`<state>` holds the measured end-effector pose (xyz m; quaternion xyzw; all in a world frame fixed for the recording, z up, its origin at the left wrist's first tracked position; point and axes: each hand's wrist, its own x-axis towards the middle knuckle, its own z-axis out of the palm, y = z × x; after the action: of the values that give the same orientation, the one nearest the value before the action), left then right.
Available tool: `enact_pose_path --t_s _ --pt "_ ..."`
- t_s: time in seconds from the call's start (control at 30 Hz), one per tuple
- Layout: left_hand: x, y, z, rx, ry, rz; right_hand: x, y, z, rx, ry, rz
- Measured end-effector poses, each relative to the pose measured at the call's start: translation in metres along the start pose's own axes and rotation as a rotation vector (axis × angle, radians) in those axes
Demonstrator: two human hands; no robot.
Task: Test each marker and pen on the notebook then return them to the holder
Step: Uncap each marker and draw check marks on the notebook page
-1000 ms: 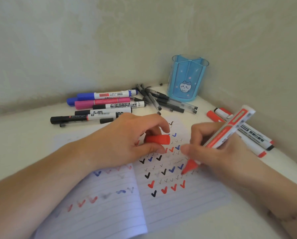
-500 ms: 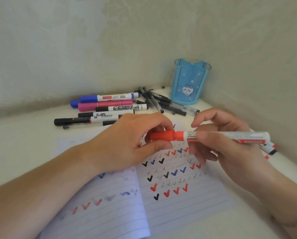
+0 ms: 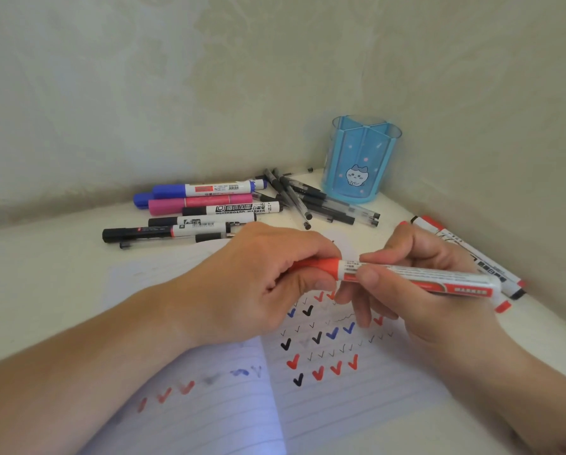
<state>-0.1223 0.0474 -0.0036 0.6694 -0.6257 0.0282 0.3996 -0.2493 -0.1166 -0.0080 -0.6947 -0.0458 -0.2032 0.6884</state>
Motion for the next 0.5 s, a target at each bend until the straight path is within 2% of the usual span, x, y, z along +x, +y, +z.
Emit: enact_pose_path --t_s 0.13,0.23,0.33,0.43,0.5 --pt "0.001 0.000 -0.001 -0.055 -0.007 -0.014 -0.001 0.002 -0.002 -0.015 -0.016 -0.012" --pt "0.002 -0.005 -0.005 -0.032 0.009 -0.047 0.004 -0.004 -0.006 -0.064 -0.049 -0.115" --pt "0.002 -0.016 -0.014 0.056 0.087 -0.058 0.009 -0.011 -0.024 -0.163 0.053 -0.199" --pt "0.001 -0.020 -0.017 0.137 0.094 -0.060 0.009 -0.013 -0.033 -0.505 0.160 -0.258" --pt "0.001 -0.016 -0.013 0.179 0.036 -0.022 0.009 -0.009 -0.026 -0.816 0.138 -0.303"
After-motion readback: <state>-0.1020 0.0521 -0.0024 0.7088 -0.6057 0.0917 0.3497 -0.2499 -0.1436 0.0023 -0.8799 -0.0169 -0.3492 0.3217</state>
